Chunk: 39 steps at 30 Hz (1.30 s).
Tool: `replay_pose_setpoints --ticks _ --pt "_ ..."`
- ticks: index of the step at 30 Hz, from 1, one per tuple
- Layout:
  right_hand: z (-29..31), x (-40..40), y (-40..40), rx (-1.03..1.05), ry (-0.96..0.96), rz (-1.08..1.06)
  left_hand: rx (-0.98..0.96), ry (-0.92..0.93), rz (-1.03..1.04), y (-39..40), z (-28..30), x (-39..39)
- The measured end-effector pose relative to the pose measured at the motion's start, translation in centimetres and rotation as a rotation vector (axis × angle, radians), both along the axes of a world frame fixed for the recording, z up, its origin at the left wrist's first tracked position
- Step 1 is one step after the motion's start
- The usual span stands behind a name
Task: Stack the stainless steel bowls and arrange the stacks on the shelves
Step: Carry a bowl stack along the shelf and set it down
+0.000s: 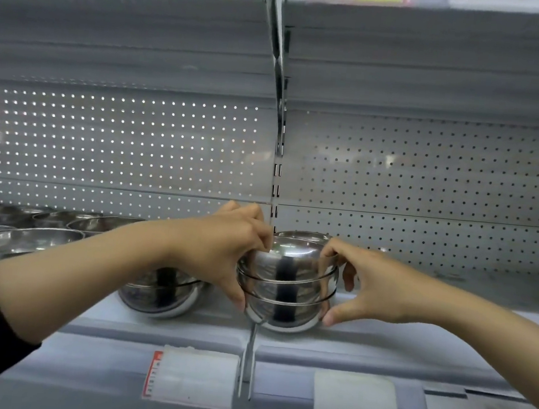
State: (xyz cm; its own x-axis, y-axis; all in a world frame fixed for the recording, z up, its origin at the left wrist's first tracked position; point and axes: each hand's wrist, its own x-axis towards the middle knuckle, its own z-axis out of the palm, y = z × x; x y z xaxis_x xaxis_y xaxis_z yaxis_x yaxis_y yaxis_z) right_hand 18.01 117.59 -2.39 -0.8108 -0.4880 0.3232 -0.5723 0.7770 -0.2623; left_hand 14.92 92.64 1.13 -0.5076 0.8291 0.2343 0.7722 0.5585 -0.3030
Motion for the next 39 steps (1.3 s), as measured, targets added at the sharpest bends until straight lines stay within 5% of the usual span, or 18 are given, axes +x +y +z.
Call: replay_pose_setpoints --ticks 13,25,35,39 --pt "1.6 1.3 7.5 -0.007 0.073 -0.200 -0.036 0.120 -0.175 8.1 2.5 -0.7" --pt "1.0 4.5 19.3 0.033 0.014 -0.421 -0.041 -0.062 -0.313 22.1 1.5 -2.1" --pt "2.5 5.1 19.1 0.166 -0.107 -0.428 -0.069 -0.091 -0.231 21.9 1.2 -1.7" --pt "4.7 6.0 18.6 0.221 -0.013 -0.501 0.035 -0.091 -0.180 17.2 3.3 -1.0"
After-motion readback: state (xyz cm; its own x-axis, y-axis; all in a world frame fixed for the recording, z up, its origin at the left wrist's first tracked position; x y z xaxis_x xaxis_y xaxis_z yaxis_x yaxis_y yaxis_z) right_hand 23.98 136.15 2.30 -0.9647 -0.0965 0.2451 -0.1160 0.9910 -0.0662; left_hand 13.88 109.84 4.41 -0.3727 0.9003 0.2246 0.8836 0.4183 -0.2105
